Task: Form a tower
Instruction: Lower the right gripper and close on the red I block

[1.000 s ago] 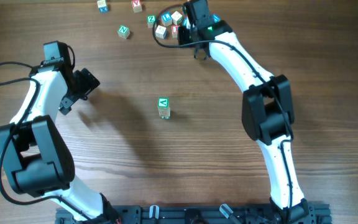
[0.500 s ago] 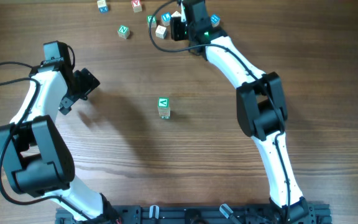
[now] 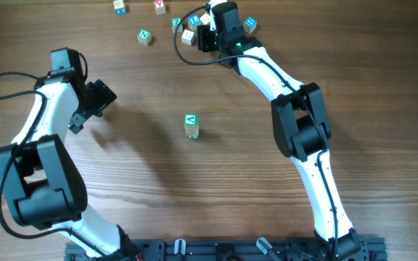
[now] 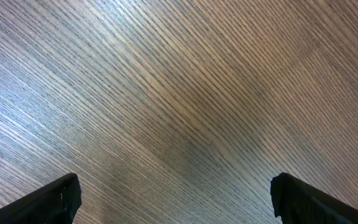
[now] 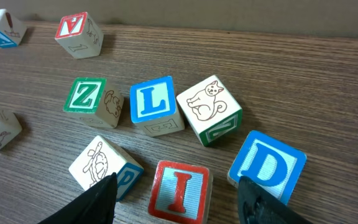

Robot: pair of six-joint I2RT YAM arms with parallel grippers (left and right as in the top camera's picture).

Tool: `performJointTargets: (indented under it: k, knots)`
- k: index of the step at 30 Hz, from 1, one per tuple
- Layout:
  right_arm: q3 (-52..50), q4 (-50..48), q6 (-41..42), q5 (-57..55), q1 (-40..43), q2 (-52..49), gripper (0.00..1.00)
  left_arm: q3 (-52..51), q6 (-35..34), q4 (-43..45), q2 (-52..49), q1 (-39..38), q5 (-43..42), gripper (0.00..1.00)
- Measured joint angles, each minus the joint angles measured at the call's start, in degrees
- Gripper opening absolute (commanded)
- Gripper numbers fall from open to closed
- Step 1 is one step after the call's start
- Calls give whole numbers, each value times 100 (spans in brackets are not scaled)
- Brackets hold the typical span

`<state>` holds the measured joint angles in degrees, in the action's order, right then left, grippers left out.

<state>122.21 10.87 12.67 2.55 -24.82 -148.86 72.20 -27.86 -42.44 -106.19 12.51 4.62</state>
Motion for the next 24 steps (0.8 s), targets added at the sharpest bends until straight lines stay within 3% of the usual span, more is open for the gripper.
performJointTargets:
  k: [2,10,17,24]
  knots:
    - [0,-28,0,0,0,-26,57,0,0,0,0,0,0,100]
    - [0,-155,-37,2,0,-293,58,0,0,0,0,0,0,100]
    - [0,-236,-59,2,0,-293,34,0,0,0,0,0,0,100]
    - [0,-216,-59,2,2,-286,28,0,0,0,0,0,0,100]
